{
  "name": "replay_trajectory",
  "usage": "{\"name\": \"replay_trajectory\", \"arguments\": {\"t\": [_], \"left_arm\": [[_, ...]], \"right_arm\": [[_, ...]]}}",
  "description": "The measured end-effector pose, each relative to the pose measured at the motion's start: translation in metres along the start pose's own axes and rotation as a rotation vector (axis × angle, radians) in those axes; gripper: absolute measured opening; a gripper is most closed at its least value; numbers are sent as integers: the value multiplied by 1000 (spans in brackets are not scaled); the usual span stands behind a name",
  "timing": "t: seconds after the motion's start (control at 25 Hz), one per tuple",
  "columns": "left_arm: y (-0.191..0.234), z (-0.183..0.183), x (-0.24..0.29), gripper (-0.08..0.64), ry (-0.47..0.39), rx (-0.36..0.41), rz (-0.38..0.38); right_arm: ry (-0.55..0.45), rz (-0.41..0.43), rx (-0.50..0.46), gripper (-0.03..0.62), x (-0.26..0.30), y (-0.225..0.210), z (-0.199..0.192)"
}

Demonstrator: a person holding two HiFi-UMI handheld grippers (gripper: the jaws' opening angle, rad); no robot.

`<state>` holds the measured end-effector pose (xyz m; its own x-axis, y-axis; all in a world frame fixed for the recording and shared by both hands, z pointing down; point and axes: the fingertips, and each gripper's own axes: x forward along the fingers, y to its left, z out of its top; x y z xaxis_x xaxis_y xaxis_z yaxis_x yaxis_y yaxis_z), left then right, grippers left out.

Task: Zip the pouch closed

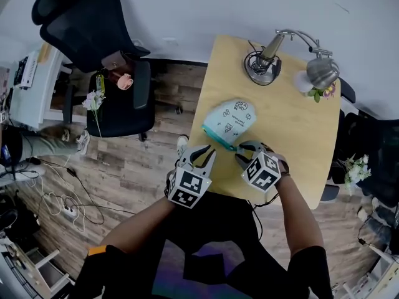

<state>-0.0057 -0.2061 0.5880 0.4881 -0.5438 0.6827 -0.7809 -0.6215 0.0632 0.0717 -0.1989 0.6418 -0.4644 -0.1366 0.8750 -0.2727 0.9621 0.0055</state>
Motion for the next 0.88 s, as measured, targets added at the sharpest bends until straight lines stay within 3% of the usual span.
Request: {"name": "replay_trajectory", "arguments": {"t": [0.12, 0.2, 0.48, 0.88], "left_arm": [[-2, 1, 0, 57, -1, -3, 3], [-4, 2, 1, 57, -4, 1, 2], [-17, 8, 1, 57, -10, 46, -11], [-35, 28, -15, 57, -104, 42, -65]], "right_arm": [[-4, 24, 5, 120, -1, 1, 1], [-3, 19, 7, 70, -1, 1, 0], [-27, 33, 72, 27, -13, 2, 2], [-258, 129, 321, 24, -78, 8, 34]]}}
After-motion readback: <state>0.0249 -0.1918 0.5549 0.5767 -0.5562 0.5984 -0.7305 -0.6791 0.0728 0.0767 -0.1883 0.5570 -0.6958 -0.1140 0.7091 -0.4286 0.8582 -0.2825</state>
